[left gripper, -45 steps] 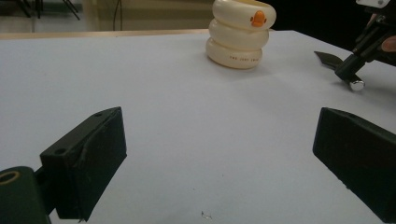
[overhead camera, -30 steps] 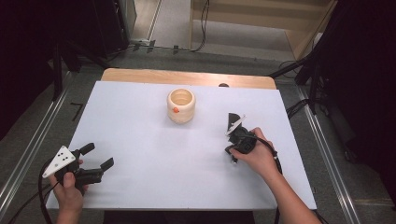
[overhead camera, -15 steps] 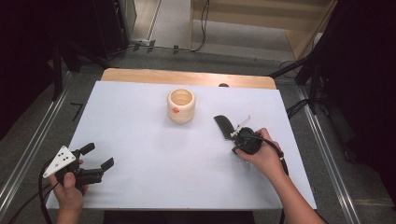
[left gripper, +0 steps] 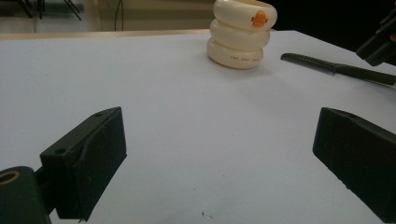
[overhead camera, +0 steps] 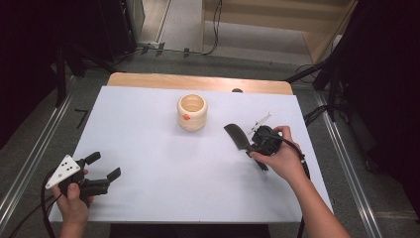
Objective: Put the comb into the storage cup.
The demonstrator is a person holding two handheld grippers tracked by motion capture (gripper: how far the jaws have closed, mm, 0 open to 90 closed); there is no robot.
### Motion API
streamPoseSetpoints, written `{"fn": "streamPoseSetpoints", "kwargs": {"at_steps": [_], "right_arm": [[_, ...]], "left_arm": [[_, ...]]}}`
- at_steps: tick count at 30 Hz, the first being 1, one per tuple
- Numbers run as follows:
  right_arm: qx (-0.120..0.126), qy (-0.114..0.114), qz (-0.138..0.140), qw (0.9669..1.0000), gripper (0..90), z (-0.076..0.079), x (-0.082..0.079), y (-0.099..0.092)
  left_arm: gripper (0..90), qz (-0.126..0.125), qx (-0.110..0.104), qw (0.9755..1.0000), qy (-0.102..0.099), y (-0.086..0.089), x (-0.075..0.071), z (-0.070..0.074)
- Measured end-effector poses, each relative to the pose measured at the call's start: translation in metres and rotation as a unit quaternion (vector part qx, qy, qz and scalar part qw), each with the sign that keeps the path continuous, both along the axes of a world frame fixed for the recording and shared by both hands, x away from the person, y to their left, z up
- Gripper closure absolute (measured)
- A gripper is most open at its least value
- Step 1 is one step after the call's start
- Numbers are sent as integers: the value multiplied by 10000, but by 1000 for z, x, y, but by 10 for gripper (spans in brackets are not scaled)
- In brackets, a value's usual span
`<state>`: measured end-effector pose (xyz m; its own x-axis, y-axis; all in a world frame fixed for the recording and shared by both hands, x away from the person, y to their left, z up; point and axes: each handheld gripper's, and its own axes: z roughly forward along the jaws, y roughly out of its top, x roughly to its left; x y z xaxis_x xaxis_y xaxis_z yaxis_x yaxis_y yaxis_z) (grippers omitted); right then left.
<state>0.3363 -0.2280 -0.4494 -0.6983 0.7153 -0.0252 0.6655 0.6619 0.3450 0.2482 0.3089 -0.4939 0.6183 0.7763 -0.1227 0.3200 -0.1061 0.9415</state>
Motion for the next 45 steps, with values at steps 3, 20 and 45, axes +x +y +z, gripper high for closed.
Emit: {"fn": "streamPoseSetpoints", "kwargs": {"at_steps": [3, 20, 45], "right_arm": [[-21, -140, -280, 9995, 417, 5, 5, 1], [-119, 737, -1225, 9897, 581, -30, 28, 1], [445, 257, -1364, 9893, 711, -34, 16, -15]], "left_arm": [[29, -3, -6, 10000, 2, 0, 0, 0], [30, -13, -23, 10000, 0, 1, 0, 0], [30, -12, -39, 10000, -1, 0, 0, 0]]}}
